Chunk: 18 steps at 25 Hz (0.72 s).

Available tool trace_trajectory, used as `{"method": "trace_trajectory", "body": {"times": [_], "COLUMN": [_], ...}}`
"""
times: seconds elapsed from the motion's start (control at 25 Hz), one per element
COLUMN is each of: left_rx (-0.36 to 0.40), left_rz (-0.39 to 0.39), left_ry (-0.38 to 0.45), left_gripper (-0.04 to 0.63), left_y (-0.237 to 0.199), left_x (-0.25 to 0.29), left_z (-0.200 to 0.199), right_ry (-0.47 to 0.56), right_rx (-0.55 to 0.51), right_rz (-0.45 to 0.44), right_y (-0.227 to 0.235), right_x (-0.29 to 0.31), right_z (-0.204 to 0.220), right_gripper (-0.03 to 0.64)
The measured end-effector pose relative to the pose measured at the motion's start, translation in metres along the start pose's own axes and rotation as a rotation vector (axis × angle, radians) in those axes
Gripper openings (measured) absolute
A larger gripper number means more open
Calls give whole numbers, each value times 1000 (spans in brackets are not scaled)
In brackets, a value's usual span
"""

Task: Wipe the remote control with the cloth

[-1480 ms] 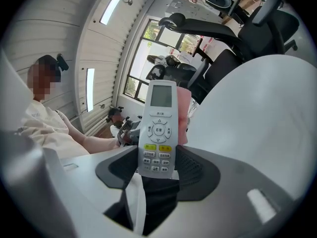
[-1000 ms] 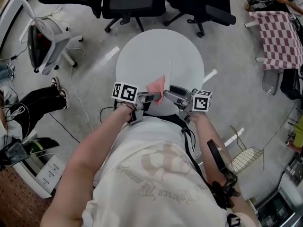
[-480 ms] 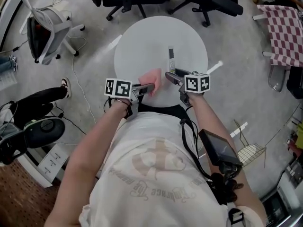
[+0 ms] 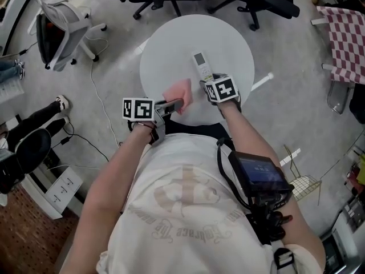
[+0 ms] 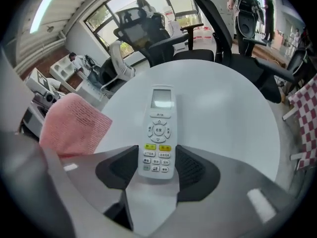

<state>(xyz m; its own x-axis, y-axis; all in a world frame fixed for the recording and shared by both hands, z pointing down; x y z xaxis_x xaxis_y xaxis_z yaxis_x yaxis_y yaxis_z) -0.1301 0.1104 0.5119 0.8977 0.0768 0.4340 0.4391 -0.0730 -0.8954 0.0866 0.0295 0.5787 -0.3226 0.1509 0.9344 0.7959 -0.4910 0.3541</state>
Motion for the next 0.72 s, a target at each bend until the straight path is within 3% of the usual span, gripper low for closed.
{"method": "trace_trajectory", "body": {"times": [0.32,0.72], "left_rx": [-4,45], "left_rz": [-9,-56], "left_ry": [47,66], "left_gripper": [37,37], "left_y": [0,7], "left_x": [-7,-10], "left_z": [8,16], "right_ry": [-2,63], "right_rx": [-88,-110], "right_rz": [153,164], "right_y": [-10,-10], "right_x": [-4,-16], "right_z": [-12,-6], "right_gripper": [247,243]}}
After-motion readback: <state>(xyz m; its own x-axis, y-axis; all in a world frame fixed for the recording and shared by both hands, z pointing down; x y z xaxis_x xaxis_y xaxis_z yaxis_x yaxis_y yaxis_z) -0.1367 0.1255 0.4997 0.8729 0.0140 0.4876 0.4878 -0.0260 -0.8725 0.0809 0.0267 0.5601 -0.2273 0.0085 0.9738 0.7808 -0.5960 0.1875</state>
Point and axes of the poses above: the fingertips, and each gripper's own axes: x forward along the fingers, y to its right, z out of its underside, the point moved 10 cm from there along -x, backward along the fingers, and after that the axes turned 15 degrees about -y, right-handed, at the moved point
